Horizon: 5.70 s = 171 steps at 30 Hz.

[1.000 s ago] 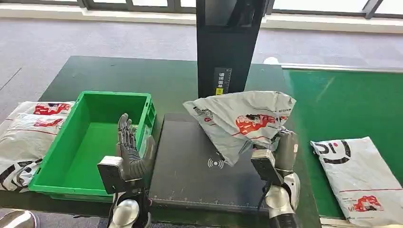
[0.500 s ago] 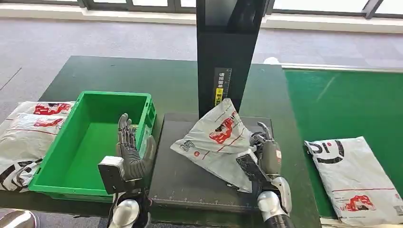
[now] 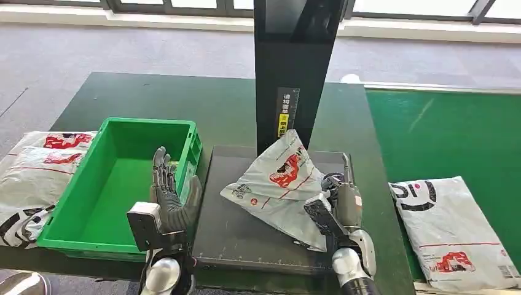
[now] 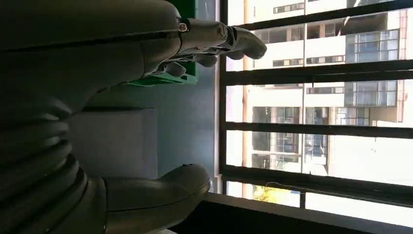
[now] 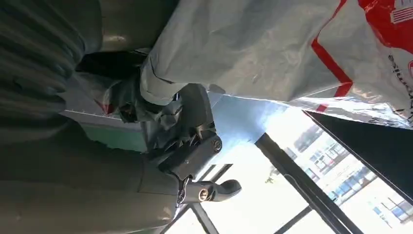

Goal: Moved the parcel from conveyor to table for the left to box.

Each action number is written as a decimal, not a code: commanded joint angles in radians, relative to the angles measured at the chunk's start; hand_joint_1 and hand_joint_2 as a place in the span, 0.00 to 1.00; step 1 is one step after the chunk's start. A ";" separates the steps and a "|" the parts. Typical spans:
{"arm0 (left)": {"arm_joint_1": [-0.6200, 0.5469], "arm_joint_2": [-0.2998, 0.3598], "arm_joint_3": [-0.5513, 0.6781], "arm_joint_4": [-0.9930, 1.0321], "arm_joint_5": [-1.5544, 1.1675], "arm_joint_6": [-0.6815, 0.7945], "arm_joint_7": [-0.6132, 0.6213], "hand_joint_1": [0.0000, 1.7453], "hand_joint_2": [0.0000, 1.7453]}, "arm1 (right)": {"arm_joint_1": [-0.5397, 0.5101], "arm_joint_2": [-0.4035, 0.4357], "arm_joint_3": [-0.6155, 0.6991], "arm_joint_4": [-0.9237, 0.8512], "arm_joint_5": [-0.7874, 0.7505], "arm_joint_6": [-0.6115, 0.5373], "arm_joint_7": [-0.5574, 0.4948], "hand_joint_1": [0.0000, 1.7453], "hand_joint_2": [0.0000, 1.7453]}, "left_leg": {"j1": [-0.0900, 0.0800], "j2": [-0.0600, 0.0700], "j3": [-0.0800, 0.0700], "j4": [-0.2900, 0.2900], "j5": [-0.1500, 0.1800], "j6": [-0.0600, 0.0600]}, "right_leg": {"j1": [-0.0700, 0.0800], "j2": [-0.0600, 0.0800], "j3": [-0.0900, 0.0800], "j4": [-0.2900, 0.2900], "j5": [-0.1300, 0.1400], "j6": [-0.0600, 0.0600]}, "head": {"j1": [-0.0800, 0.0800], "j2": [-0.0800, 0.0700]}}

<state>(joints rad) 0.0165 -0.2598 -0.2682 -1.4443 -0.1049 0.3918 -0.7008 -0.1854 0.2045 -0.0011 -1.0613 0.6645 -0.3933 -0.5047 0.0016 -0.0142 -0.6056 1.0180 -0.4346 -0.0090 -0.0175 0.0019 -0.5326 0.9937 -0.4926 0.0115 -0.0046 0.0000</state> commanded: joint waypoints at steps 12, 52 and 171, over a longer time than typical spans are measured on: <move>0.009 -0.020 0.032 0.056 -0.018 -0.005 0.003 0.00 1.00 | -0.069 -0.008 -0.168 0.084 -0.145 0.182 -0.101 0.00 0.00 | -0.001 0.002 0.004 -0.003 0.000 0.000 | 0.000 0.000 0.004 -0.004 0.000 -0.001 | 0.000 0.000; -0.001 -0.017 0.038 0.066 -0.012 -0.038 0.003 0.00 1.00 | 0.021 0.006 -0.146 -0.089 -0.175 0.280 -0.193 0.00 0.00 | 0.000 0.001 0.002 -0.001 -0.001 0.000 | 0.000 0.000 0.002 -0.001 -0.001 -0.001 | 0.000 0.000; -0.506 -0.089 -0.331 0.800 -0.227 0.095 0.009 0.00 1.00 | 0.032 -0.013 0.020 -0.346 -0.248 -0.305 -0.193 0.00 1.00 | -0.001 0.006 0.003 -0.001 0.001 0.000 | 0.000 0.003 0.001 -0.002 0.003 -0.001 | 0.000 0.000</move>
<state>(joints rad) -0.4418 -0.3601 -0.5611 -0.7019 -0.3342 0.4849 -0.6966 -0.1211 0.1770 0.0679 -1.4511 0.4196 -0.7000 -0.7000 0.0010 -0.0092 -0.6040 1.0186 -0.4338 -0.0083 -0.0180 0.0048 -0.5331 0.9936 -0.4896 0.0117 -0.0046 0.0000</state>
